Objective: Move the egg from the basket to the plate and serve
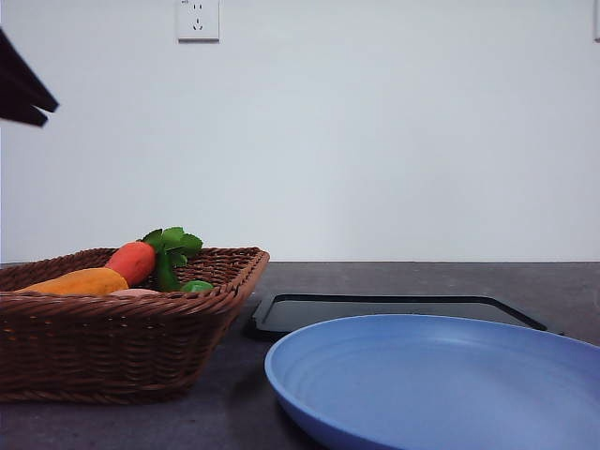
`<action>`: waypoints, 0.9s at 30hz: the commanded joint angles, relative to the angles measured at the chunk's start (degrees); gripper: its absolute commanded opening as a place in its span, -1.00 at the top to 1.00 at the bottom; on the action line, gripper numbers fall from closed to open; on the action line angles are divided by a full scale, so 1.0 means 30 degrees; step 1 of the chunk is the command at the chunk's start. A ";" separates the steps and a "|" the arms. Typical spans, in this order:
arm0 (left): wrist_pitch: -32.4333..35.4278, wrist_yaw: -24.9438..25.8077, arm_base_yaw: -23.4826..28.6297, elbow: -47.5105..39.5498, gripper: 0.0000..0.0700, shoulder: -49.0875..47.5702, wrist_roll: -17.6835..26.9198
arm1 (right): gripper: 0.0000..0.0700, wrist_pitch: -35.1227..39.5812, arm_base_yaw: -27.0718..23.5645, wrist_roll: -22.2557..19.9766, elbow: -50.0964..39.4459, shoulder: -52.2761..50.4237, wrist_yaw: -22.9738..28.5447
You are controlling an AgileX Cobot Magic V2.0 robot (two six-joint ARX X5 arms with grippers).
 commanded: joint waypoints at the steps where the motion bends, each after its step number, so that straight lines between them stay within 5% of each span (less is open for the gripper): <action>1: 0.0140 0.0126 -0.0194 0.0284 0.23 0.0253 0.0515 | 0.37 0.0116 0.0341 -0.0174 -0.0094 0.0255 -0.0104; 12: 0.0129 0.0126 -0.0503 0.0291 0.16 0.0308 0.0506 | 0.36 0.4857 0.2664 0.3649 -0.4393 0.1329 -0.0998; 22: 0.0103 0.0126 -0.0503 0.0284 0.16 0.0308 0.0499 | 0.41 0.8093 0.4033 0.3900 -0.5157 0.4054 -0.1005; 27: -0.0002 0.0126 -0.0503 0.0284 0.16 0.0308 0.0499 | 0.60 0.8880 0.4274 0.4042 -0.5157 0.5027 -0.1056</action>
